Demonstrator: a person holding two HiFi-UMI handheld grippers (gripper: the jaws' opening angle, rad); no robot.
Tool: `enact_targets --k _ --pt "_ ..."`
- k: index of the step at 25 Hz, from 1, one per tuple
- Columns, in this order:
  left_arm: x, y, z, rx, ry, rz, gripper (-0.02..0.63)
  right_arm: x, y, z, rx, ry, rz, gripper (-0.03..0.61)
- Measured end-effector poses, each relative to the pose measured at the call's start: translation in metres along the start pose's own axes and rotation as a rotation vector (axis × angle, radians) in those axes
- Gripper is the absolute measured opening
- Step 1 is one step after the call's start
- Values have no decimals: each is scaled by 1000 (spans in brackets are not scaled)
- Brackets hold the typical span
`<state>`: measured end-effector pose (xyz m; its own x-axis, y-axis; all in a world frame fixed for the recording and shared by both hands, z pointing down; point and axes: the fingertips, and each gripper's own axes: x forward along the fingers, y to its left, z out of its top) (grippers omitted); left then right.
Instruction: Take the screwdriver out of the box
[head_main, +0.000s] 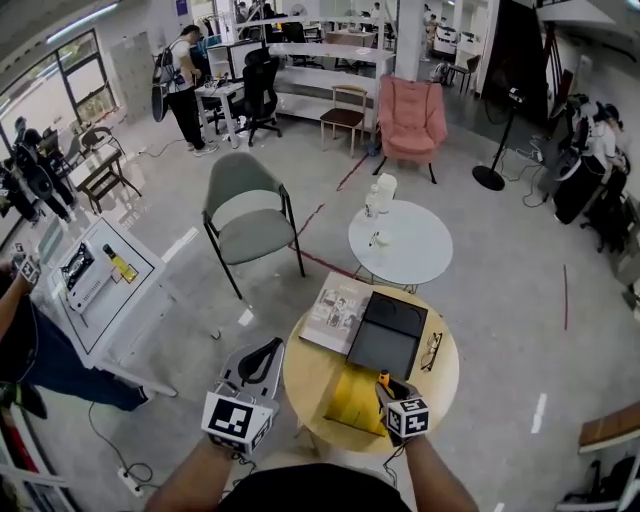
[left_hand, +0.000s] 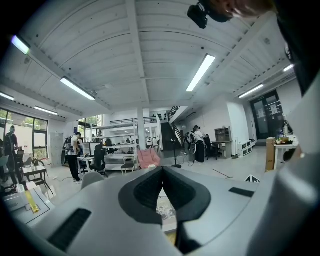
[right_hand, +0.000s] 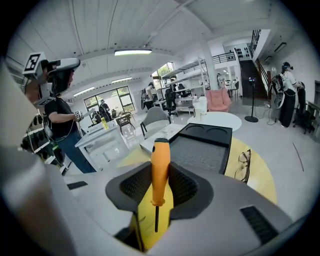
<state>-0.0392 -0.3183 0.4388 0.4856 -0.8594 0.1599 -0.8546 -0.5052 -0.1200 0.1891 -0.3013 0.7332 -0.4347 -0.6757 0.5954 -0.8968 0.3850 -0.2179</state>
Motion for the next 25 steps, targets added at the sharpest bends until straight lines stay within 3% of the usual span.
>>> enact_targets --k 14,25 --pt "-21 -17 -2 -41 -14 27 12 -55 22 56 -50 -192 28 123" --pt "-27 -25 2 -28 -21 21 12 -102 47 101 -99 -317 58 123"
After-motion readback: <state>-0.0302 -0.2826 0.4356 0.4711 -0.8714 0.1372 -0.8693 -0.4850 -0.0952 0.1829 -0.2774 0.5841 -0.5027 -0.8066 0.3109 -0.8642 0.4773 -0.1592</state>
